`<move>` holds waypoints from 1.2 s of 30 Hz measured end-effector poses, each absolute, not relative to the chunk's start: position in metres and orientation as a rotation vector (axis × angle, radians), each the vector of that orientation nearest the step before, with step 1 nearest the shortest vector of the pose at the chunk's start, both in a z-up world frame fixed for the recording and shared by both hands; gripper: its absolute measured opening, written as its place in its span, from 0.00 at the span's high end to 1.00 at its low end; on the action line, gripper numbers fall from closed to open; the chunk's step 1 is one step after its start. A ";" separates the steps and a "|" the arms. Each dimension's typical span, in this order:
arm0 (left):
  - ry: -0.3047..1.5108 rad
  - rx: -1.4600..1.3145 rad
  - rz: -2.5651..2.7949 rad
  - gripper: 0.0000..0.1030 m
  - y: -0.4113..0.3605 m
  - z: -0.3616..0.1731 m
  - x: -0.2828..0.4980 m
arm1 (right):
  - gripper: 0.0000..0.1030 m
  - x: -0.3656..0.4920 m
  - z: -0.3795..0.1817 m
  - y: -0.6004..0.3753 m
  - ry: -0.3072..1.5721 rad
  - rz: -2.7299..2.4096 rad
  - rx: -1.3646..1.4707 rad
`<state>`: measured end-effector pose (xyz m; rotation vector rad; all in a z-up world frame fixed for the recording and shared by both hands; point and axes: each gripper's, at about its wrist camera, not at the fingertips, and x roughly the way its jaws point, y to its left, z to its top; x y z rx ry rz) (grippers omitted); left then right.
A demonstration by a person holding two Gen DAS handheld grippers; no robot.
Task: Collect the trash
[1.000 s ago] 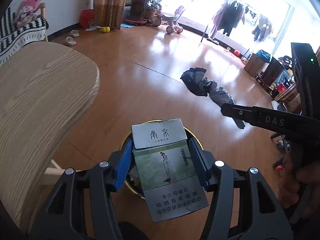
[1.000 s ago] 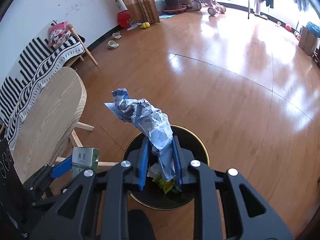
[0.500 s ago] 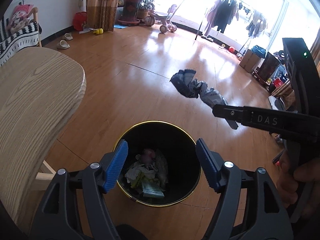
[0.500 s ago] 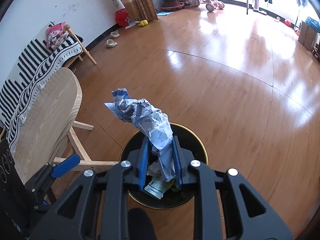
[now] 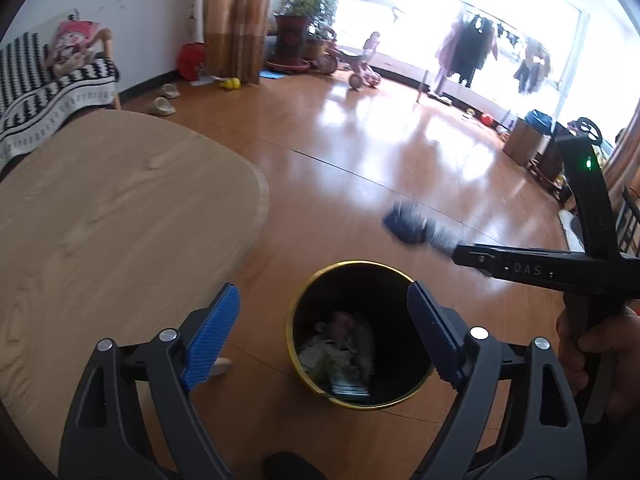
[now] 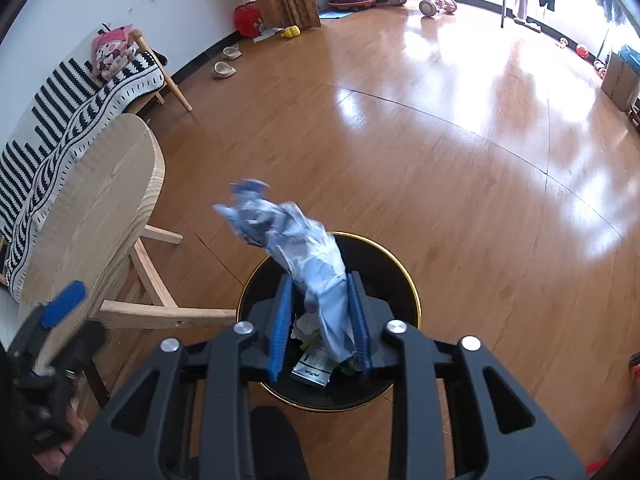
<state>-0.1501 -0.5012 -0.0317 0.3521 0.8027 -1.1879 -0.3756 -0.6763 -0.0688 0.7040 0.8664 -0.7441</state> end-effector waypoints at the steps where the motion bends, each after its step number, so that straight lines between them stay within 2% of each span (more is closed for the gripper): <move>1: 0.793 0.347 -1.171 0.16 -0.494 -0.029 -0.144 | 0.45 -0.373 -0.068 -0.675 0.868 -0.747 0.697; 2: 0.786 0.342 -1.152 0.14 -0.488 -0.026 -0.138 | 0.33 -0.370 -0.067 -0.673 0.867 -0.752 0.688; 6: 0.770 0.339 -1.070 0.12 -0.460 -0.017 -0.114 | 0.32 -0.346 -0.058 -0.658 0.866 -0.723 0.658; 8: 0.758 0.342 -1.018 0.12 -0.442 -0.011 -0.101 | 0.28 -0.329 -0.053 -0.648 0.867 -0.701 0.626; 14: 0.697 0.312 -0.794 0.10 -0.353 0.024 -0.043 | 0.22 -0.243 -0.023 -0.592 0.824 -0.544 0.513; 22: 0.700 0.209 -0.460 0.09 -0.205 0.048 0.014 | 0.19 -0.110 0.011 -0.471 0.799 -0.268 0.363; 28: 0.720 0.153 -0.261 0.09 -0.101 0.046 0.035 | 0.17 -0.033 0.029 -0.368 0.795 -0.098 0.240; 36: 0.749 0.136 -0.121 0.09 -0.022 0.032 0.049 | 0.15 0.003 0.022 -0.300 0.790 -0.033 0.161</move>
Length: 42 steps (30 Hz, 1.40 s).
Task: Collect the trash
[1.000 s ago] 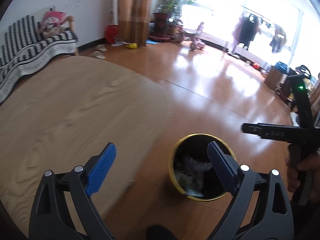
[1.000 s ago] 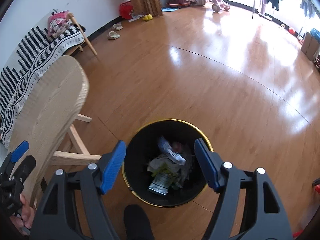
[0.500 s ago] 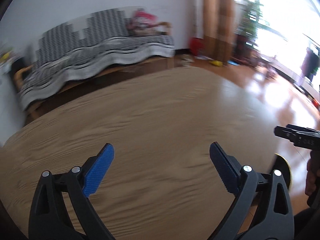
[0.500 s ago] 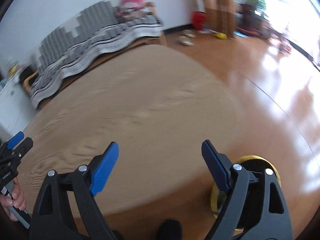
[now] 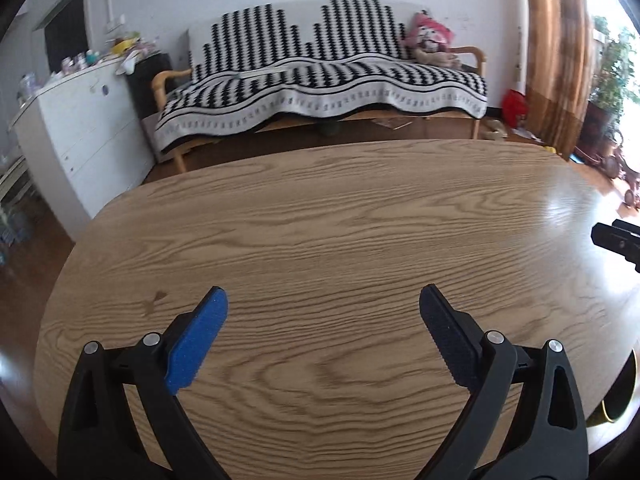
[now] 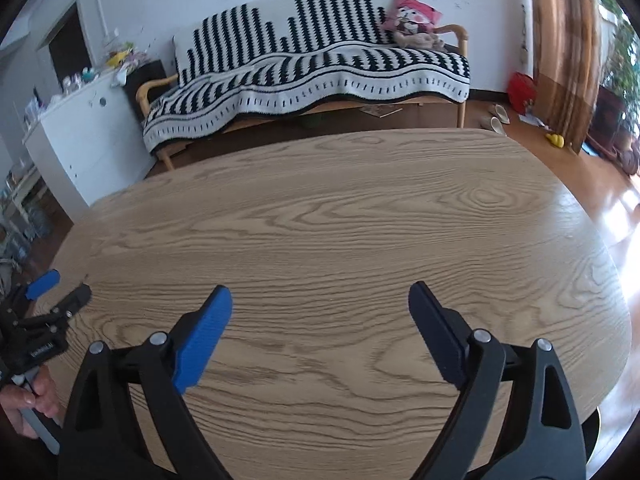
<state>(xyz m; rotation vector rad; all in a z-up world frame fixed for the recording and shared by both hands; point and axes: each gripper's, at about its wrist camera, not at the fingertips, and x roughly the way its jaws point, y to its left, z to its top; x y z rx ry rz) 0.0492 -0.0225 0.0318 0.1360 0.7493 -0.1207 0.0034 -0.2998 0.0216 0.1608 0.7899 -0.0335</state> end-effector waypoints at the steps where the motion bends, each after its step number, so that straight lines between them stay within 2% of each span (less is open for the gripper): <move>1: 0.751 0.136 -0.113 0.09 -0.018 0.030 0.051 | 0.15 0.006 0.018 -0.299 0.797 -0.040 0.157; 9: 0.765 0.094 -0.087 0.09 0.002 0.022 0.062 | 0.13 0.013 0.003 -0.309 0.825 -0.079 0.218; 42: 0.760 0.090 -0.089 0.09 -0.008 0.020 0.066 | 0.13 -0.009 0.004 -0.335 0.818 -0.116 0.213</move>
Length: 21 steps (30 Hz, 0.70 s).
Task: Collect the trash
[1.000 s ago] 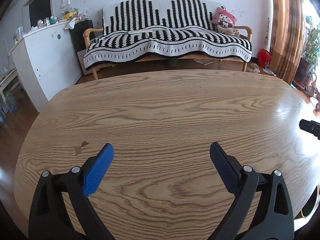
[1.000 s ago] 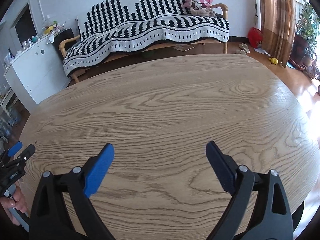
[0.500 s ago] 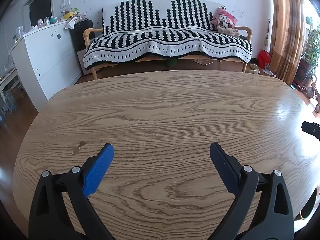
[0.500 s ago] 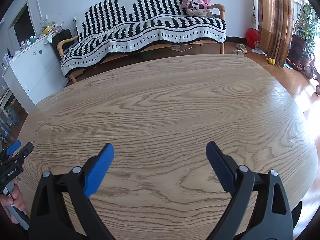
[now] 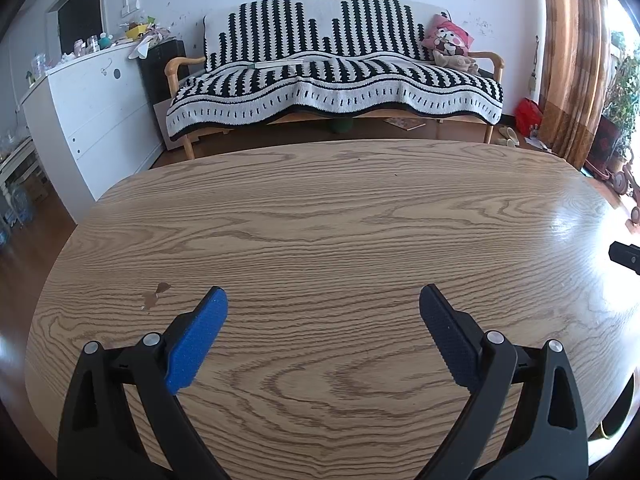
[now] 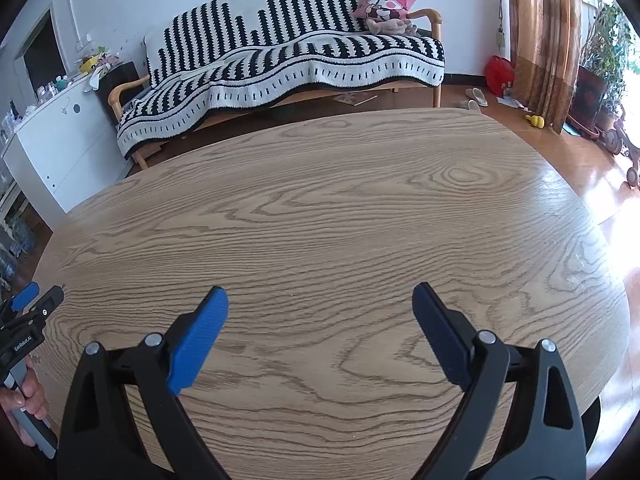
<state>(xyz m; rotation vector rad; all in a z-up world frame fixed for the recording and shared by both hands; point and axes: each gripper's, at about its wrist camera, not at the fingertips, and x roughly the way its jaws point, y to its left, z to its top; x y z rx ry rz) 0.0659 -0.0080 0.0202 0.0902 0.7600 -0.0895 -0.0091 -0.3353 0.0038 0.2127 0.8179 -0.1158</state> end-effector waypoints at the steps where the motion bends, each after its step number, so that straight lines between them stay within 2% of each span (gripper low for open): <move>1: 0.761 0.090 -0.090 0.09 -0.008 0.020 0.066 | 0.13 -0.009 0.004 -0.335 0.819 -0.117 0.211; 21: 0.762 0.089 -0.087 0.09 -0.007 0.018 0.065 | 0.13 -0.009 0.004 -0.335 0.821 -0.117 0.204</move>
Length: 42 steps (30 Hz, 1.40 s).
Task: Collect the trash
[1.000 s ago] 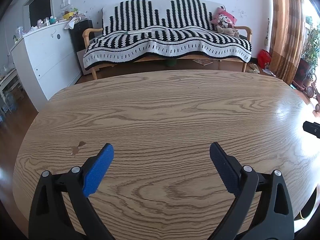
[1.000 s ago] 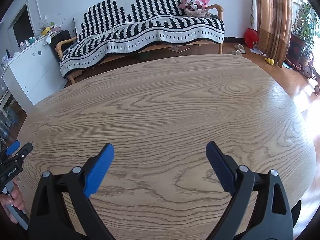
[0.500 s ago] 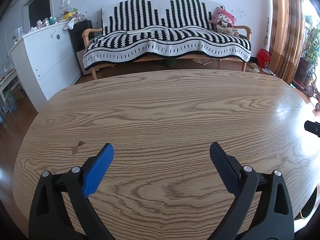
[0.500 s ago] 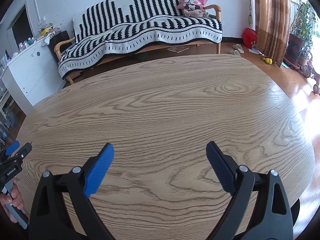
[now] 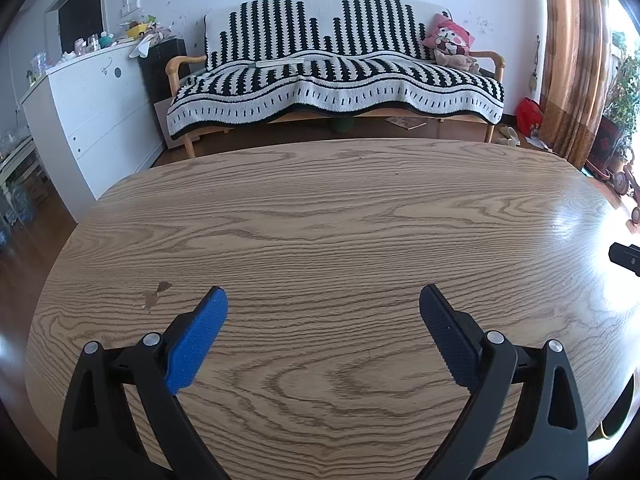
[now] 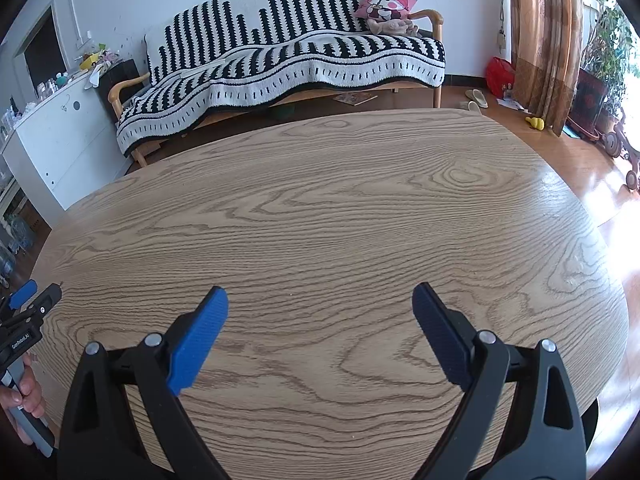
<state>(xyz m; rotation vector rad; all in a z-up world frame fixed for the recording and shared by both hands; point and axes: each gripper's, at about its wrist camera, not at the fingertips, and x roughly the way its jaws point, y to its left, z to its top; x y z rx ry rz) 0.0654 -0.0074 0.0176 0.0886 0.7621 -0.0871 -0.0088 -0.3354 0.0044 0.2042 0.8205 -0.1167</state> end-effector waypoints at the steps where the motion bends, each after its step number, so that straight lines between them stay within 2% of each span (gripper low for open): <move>1: 0.762 0.089 -0.088 0.09 -0.007 0.018 0.066 | 0.13 -0.009 0.004 -0.336 0.821 -0.117 0.203; 42: 0.781 0.082 -0.082 0.09 0.006 0.010 0.060 | 0.12 -0.011 0.004 -0.339 0.822 -0.116 0.195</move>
